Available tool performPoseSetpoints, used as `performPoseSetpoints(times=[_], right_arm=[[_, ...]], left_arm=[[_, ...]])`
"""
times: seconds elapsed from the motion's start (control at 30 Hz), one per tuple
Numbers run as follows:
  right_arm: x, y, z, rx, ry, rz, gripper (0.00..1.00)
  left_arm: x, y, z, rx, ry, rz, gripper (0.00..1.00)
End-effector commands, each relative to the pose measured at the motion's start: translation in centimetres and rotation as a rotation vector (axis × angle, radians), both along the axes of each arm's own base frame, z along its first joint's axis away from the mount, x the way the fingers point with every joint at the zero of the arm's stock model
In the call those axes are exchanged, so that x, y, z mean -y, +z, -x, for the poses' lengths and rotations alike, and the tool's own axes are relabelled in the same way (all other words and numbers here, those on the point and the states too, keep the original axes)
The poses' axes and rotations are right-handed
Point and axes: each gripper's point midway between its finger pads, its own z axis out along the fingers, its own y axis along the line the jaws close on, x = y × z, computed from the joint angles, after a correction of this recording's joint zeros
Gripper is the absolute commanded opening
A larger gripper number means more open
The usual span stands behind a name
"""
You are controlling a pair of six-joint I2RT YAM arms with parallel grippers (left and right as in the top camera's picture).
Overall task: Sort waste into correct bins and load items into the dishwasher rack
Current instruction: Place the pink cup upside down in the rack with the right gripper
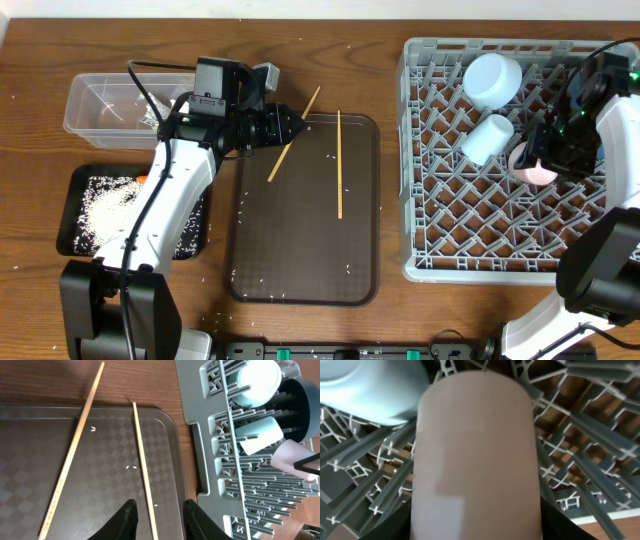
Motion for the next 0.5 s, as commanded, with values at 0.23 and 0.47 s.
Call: performPoseSetpoints(times=[0.23,0.47], right_arm=[[0.1,-0.9,-3.1,0.105,-0.015,-0.03,0.68],[-0.6,-0.6,-4.6,0.173,-0.01,-0.082,0.68]], left_arm=[[-0.2,-0.2,0.0,0.007,-0.007,-0.016,0.32],[-0.2,-0.3,0.2,-0.006,-0.006,-0.018,0.32]])
